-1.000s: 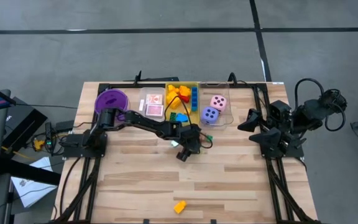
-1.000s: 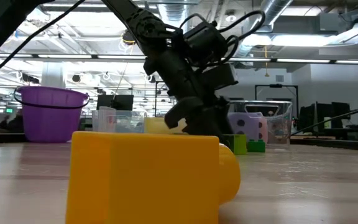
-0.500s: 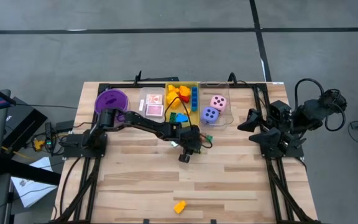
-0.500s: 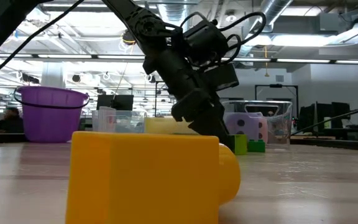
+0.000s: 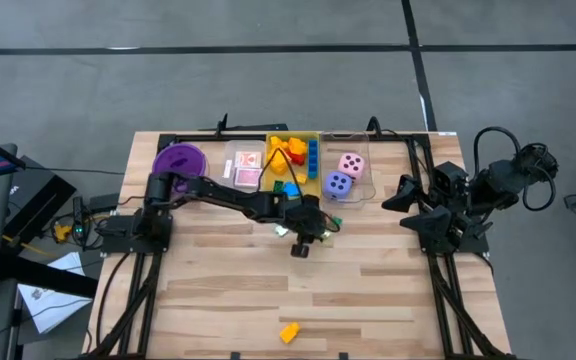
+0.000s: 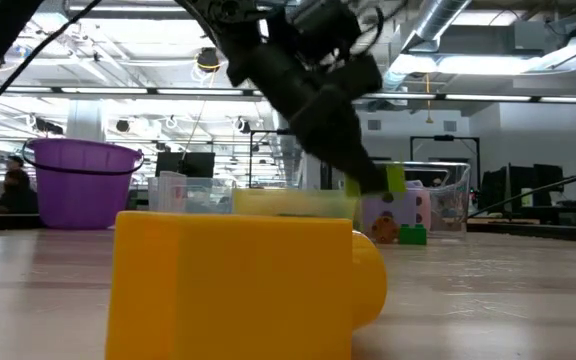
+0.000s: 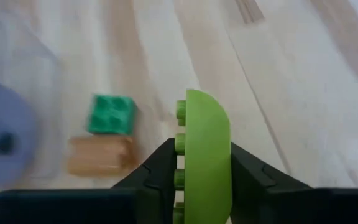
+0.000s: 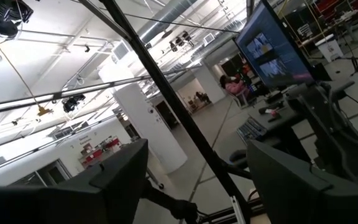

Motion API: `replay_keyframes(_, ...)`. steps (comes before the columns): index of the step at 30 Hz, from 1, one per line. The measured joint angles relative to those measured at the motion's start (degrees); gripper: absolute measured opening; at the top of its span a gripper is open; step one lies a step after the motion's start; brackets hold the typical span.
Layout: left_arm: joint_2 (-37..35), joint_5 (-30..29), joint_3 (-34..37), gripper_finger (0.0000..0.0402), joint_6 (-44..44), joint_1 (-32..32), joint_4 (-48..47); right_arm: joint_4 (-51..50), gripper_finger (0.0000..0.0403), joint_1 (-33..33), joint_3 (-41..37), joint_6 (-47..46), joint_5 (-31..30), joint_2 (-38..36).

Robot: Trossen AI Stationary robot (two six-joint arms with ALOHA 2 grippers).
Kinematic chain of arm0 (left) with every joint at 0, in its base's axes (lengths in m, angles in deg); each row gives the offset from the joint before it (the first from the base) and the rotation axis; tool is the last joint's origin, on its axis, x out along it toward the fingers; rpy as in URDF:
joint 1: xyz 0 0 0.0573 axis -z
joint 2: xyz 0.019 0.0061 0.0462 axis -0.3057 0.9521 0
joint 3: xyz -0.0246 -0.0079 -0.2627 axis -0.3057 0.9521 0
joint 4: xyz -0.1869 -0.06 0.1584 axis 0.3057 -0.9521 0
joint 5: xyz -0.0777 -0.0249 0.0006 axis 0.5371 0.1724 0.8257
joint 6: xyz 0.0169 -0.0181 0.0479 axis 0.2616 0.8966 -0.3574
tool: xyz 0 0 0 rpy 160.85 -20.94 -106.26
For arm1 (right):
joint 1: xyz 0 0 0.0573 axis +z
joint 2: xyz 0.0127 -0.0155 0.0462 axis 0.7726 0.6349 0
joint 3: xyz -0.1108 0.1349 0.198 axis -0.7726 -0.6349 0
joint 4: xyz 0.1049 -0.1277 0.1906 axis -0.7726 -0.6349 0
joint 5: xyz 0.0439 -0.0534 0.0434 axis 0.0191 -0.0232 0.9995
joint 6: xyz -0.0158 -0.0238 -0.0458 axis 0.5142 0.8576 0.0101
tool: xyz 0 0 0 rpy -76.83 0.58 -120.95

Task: Pick & Place Toys
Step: Put the green gamepiece into the yellow bin

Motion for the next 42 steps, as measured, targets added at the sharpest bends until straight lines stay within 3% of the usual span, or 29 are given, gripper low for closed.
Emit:
replay_keyframes(8, -6.58, -6.33, 0.00, 0.0107, -0.18, -1.48, 0.07, -0.11, 0.0266, 0.00, 0.00, 0.02, 0.00, 0.00)
replay_keyframes(18, -12.95, -12.08, 0.00, 0.0097, -0.22, -7.40, 0.47, -0.11, 0.0266, -0.02, 0.00, 0.62, 0.00, 0.00)
replay_keyframes(42, -14.09, -12.66, -0.02, 0.0097, -0.42, -24.86, 2.34, -0.09, 0.0266, -1.82, 0.00, 0.49, 0.00, 0.00)
